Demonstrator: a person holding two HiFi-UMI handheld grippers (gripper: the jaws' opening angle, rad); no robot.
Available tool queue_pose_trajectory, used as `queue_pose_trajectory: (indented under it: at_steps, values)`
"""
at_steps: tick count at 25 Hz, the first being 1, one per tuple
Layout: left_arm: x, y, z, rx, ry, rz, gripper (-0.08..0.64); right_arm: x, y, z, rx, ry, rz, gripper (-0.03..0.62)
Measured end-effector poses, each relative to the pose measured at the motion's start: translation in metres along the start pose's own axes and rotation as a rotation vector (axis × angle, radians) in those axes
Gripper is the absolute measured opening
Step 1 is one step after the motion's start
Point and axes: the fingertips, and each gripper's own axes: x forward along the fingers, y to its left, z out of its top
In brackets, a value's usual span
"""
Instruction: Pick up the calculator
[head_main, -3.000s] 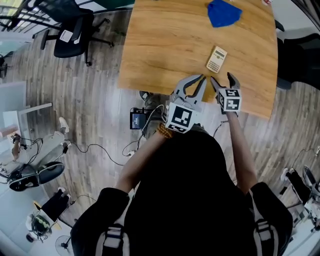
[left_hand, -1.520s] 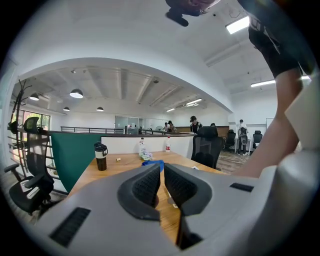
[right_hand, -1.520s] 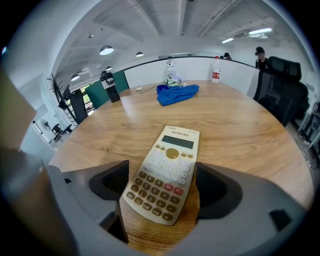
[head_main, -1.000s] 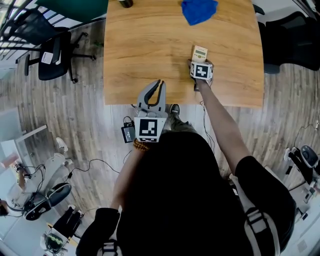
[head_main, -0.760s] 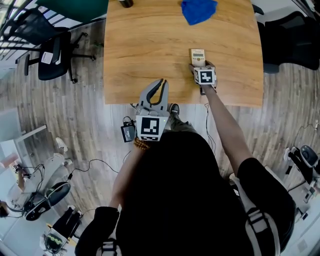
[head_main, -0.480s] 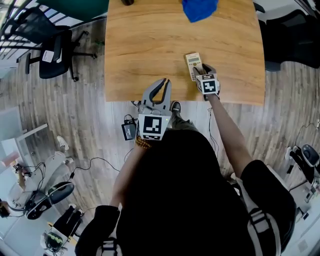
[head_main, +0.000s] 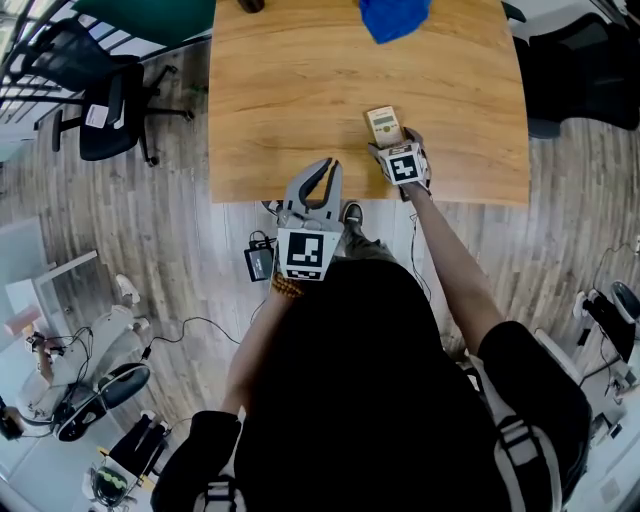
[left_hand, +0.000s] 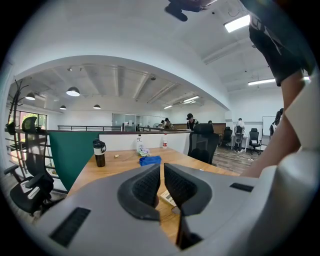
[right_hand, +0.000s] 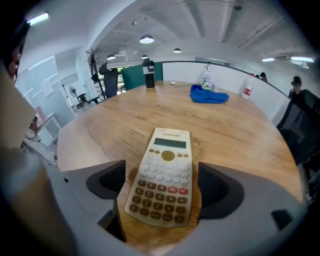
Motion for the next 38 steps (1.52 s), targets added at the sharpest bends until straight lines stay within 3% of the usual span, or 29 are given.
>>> queue_pose_trajectory:
  at_steps: [3, 7, 12, 19, 23, 38]
  values:
    - [-0.002, 0.001, 0.001, 0.002, 0.0, 0.009, 0.041, 0.006, 0.0, -0.009, 0.042, 0.014, -0.003, 0.471]
    - [0.005, -0.001, -0.004, -0.011, 0.009, 0.02, 0.041, 0.012, -0.002, -0.01, 0.023, -0.001, 0.026, 0.472]
    - [0.006, -0.003, -0.003, -0.017, 0.0, -0.002, 0.041, 0.005, -0.008, -0.005, 0.033, -0.02, -0.008, 0.472]
    - [0.004, -0.001, -0.004, -0.022, -0.005, -0.001, 0.041, 0.006, -0.004, -0.004, 0.023, 0.079, 0.006, 0.451]
    - [0.005, -0.002, -0.001, -0.02, -0.01, -0.003, 0.041, 0.004, -0.005, 0.0, 0.032, 0.053, 0.006, 0.391]
    - [0.001, -0.005, -0.001, -0.006, -0.011, -0.004, 0.041, -0.003, -0.003, -0.005, -0.023, 0.026, 0.025, 0.37]
